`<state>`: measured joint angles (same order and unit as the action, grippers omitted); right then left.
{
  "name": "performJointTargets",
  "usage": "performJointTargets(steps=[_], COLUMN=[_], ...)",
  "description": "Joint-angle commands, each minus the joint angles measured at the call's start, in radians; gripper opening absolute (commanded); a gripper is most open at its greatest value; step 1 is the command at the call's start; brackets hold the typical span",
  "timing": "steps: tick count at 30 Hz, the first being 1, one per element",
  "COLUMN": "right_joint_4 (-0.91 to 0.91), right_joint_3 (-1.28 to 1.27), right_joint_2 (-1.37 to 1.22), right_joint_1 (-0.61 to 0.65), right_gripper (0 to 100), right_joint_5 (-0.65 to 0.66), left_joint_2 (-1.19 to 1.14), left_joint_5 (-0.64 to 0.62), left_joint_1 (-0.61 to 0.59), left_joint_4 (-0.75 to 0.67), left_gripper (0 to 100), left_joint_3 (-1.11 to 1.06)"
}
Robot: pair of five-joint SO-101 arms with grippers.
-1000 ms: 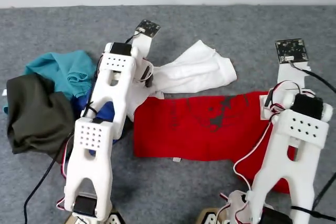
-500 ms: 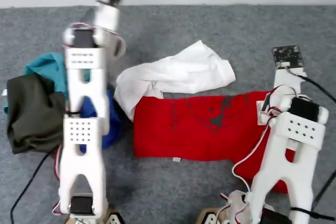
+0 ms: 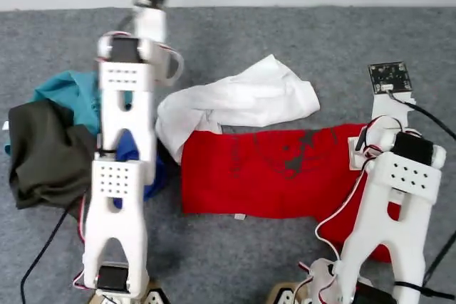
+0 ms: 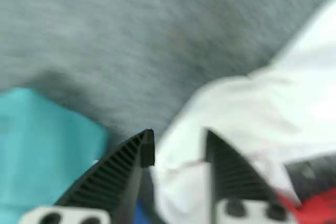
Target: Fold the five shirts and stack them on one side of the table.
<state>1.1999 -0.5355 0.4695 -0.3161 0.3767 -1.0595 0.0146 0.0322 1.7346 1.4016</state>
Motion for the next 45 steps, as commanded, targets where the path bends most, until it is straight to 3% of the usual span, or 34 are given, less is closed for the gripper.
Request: performJointTargets(steps=[1,9,15,18,21,27,34,45], right_joint_4=[-0.005,-0.005,-0.005,-0.004,-0.004,-0.004,-0.004,-0.004], right_joint_3=[0.005,0.005,0.005,0.003,0.003,0.003,0.003,-0.012], right_joint_2=[0.03,0.027,0.027,0.031,0.031,0.031,0.031,0.031], right_joint_1=[0.007,0.007,0.007,0.007,0.007,0.007,0.007,0.007], right_gripper=[43.1,43.1,43.1,43.1,43.1,43.1,43.1,43.1], right_joint_5=[0.008,0.008,0.006,0.006,0.006,0.006,0.006,0.006], left_joint_2=[0.009,-0.009,-0.068,-0.087,-0.109,-0.118,-0.087,0.255], left_joint_5=[-0.009,-0.005,0.046,0.052,0.052,0.052,0.049,0.043], left_joint_1=[0.015,0.014,0.0,0.009,0.002,-0.005,-0.129,-0.402], left_joint_4=[0.021,-0.005,0.015,-0.003,-0.058,-0.066,0.021,0.02], left_gripper=[24,30,30,22,2,1,1,1], left_joint_3=[-0.076,-0.346,-0.343,-0.314,-0.269,-0.125,0.294,0.277])
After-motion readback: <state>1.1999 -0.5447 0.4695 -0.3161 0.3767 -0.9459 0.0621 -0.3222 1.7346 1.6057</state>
